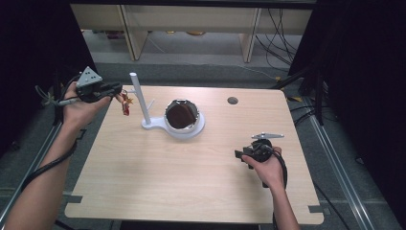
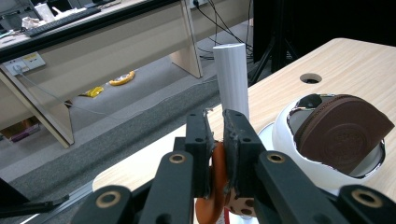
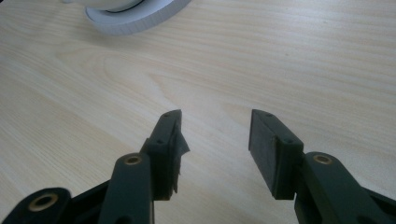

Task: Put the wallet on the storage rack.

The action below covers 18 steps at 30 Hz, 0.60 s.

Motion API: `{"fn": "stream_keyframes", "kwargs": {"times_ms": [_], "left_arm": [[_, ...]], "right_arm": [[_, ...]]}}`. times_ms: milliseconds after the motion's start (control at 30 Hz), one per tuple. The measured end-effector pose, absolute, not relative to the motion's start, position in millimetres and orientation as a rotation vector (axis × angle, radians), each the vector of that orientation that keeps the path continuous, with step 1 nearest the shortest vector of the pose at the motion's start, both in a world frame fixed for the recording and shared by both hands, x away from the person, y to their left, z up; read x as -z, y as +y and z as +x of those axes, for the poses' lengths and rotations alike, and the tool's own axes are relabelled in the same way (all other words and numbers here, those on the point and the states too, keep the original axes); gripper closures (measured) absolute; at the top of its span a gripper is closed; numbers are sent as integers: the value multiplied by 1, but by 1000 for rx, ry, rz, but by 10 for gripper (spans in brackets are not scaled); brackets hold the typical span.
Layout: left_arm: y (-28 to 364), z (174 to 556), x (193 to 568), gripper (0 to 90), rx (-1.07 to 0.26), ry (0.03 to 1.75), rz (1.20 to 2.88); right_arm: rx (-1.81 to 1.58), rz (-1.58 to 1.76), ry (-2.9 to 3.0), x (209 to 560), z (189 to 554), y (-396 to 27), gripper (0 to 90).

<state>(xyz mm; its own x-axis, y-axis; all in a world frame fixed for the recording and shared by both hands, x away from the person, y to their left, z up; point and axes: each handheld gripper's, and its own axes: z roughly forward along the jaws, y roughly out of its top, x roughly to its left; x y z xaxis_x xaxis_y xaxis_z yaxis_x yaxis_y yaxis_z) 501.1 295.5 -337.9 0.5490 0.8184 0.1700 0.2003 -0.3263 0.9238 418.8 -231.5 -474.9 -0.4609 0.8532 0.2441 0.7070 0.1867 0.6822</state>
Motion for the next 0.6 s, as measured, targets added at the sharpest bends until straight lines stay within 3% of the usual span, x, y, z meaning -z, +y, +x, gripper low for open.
{"fn": "stream_keyframes", "kwargs": {"times_ms": [600], "left_arm": [[295,510,342,803,-790,866,1822]], "right_arm": [[-1140,1525,2265,476,418,-231,550]]}}
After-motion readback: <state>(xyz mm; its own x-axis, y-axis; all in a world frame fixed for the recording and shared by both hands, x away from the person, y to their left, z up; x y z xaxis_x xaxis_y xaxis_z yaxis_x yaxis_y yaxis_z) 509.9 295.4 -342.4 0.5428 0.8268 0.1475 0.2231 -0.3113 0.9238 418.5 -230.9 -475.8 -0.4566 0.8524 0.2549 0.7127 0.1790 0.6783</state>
